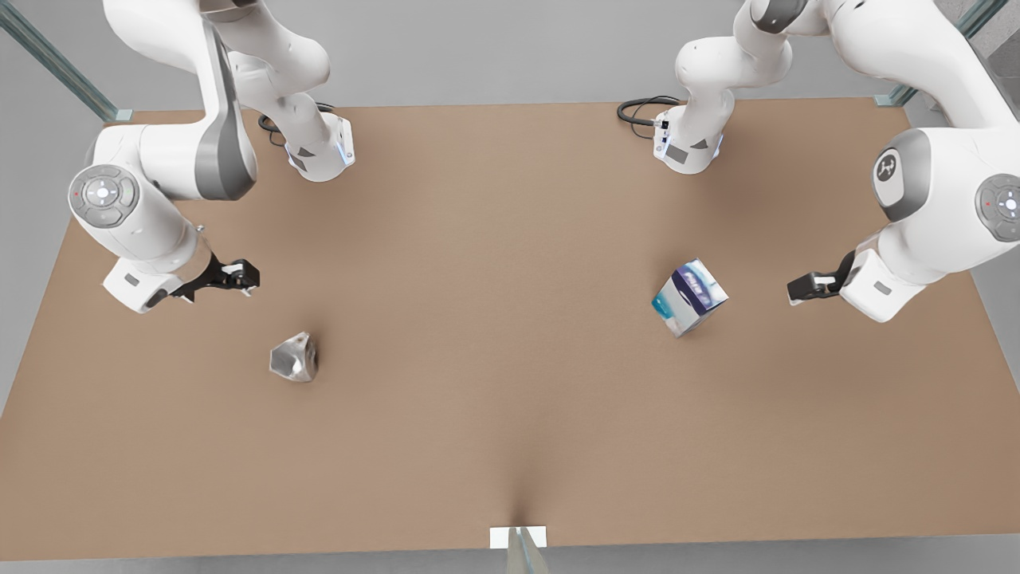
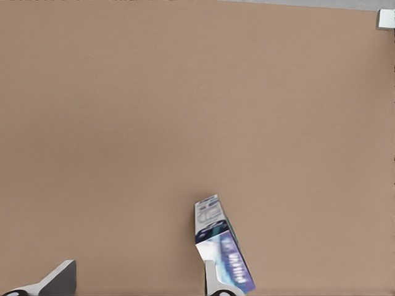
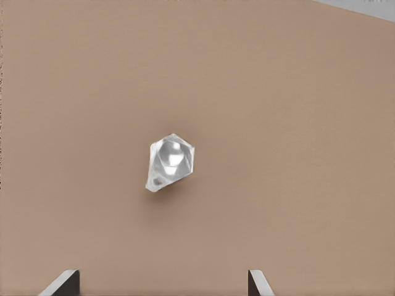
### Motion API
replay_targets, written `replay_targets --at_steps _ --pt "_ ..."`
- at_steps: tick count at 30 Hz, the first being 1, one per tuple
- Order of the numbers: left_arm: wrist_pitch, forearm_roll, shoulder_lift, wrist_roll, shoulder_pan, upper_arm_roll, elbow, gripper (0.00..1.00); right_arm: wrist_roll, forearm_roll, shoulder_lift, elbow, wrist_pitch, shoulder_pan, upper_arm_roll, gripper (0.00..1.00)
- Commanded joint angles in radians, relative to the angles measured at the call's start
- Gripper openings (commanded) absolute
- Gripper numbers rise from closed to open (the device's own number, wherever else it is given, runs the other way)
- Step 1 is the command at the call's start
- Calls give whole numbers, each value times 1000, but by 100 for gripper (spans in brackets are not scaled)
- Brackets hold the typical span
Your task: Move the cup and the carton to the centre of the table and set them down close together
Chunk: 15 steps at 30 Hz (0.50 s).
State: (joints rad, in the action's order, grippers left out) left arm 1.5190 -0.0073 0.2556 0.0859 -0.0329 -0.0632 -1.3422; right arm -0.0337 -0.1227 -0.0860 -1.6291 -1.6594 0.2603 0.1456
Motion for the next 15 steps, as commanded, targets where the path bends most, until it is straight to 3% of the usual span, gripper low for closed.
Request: replay_targets --at_steps 1,5,15 --pt "0 -3 1 0 1 0 0 100 0 0 -1 0 1 -9 0 100" --pt "3 -3 14 0 -7 0 9 100 40 12 -202 9 -14 -73 2 100" --pt "4 66 22 -2 13 -1 3 100 -34 15 -411 12 -108 -142 -64 100"
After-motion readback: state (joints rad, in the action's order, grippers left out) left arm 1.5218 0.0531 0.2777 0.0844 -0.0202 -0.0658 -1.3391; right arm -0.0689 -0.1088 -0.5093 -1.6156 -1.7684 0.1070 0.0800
